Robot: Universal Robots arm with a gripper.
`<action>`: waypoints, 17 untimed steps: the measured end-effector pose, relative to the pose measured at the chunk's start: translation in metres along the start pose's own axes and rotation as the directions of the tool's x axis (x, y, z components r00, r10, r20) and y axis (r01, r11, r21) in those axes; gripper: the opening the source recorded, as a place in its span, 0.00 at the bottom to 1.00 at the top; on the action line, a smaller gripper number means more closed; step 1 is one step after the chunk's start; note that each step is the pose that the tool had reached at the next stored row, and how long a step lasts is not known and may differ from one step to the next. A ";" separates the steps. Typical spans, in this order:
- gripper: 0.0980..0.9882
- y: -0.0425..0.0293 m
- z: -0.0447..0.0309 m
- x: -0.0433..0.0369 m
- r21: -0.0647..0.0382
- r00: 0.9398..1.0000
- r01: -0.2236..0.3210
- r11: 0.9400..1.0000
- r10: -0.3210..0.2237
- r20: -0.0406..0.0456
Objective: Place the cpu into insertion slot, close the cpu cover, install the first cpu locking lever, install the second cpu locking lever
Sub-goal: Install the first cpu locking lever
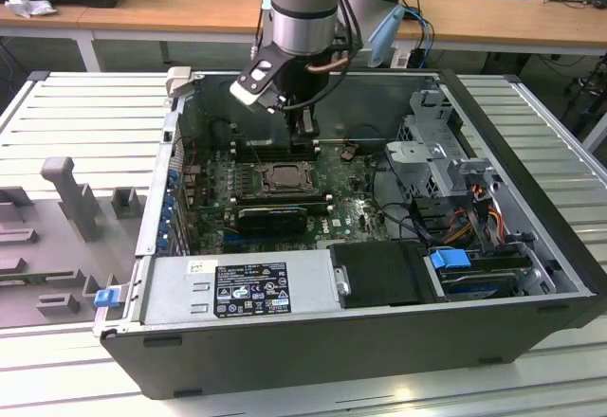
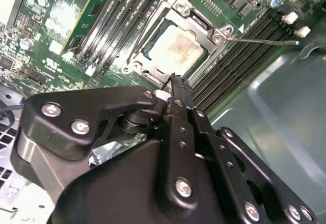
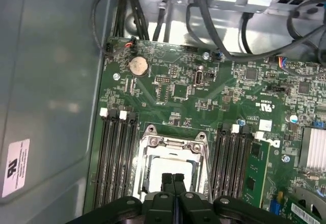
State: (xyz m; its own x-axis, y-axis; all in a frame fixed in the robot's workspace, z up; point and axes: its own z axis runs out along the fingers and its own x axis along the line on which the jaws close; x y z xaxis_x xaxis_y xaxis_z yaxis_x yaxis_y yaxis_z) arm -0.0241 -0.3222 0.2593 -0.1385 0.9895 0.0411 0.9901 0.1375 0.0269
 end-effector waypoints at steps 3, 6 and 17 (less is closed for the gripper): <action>0.01 0.0000 0.0002 0.0000 0.003 0.999 0.051 0.999 -0.051 -0.002; 0.01 0.0000 0.0002 0.0000 0.005 0.995 0.104 0.995 -0.104 -0.003; 0.01 0.0000 0.0002 0.0000 0.010 0.972 0.235 0.972 -0.235 -0.008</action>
State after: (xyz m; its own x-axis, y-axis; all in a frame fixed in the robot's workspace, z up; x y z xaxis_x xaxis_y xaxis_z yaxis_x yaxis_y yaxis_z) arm -0.0241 -0.3222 0.2591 -0.3677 0.9290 0.0413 0.9299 0.3669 0.0262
